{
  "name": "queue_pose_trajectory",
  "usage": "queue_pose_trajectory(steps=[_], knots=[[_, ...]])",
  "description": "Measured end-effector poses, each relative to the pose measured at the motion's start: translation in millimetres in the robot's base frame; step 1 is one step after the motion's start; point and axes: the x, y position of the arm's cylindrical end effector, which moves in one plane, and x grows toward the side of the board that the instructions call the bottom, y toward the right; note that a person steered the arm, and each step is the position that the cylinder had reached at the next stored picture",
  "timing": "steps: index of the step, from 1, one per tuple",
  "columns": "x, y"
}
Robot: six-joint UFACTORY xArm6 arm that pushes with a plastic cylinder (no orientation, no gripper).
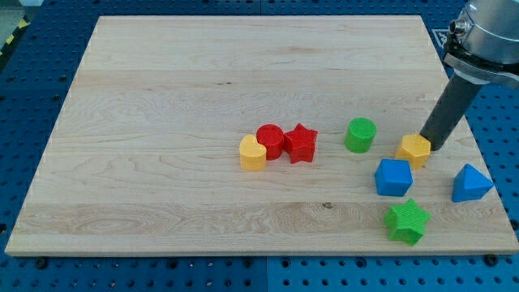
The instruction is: Move the yellow hexagon into the yellow heart
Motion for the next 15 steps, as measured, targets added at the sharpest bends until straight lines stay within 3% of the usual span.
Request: queue_pose_trajectory(steps=[4,11,15], knots=[[16,-4],[19,-133],[44,-124]])
